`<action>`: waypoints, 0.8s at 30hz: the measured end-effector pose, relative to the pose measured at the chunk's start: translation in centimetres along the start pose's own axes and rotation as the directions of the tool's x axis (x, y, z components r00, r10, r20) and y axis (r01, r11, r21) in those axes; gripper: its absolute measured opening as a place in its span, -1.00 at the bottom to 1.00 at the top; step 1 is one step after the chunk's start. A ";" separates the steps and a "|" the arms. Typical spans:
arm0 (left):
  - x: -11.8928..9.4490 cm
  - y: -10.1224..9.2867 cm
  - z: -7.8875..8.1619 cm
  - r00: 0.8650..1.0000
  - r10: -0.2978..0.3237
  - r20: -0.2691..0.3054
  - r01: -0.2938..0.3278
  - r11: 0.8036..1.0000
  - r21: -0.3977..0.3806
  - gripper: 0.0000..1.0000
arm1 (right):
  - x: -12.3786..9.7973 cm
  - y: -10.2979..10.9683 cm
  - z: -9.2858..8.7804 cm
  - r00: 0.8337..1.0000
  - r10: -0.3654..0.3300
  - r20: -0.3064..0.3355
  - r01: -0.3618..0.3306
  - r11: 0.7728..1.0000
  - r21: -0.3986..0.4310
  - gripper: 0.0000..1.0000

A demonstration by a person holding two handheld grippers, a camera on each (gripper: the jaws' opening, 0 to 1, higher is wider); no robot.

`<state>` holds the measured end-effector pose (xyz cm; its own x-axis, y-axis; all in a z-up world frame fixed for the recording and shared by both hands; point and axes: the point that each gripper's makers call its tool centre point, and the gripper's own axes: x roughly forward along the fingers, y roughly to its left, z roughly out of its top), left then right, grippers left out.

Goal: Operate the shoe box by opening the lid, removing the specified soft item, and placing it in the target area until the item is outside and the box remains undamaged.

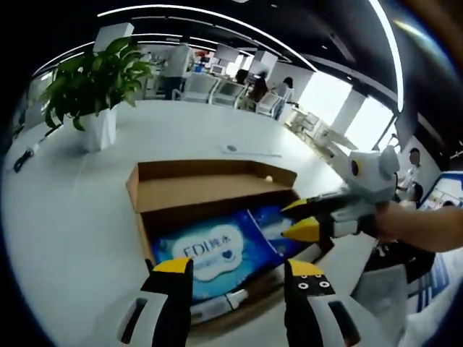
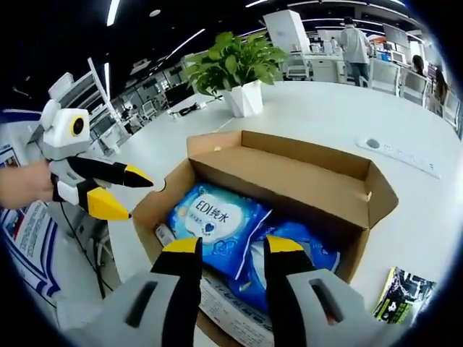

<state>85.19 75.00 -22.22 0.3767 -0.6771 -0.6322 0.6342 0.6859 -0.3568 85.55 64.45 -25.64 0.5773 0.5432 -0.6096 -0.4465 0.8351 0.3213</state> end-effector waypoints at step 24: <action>1.3 2.0 -0.6 0.999 -0.028 -0.034 0.028 0.999 -0.017 0.01 | 3.1 -0.7 -1.0 0.999 -0.004 -0.037 0.005 1.000 0.031 -0.48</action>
<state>86.54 75.69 -24.20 0.3359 -0.6868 -0.6446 0.6330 0.6714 -0.3854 86.95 65.46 -28.42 0.5531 0.5363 -0.6375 -0.4220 0.8401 0.3406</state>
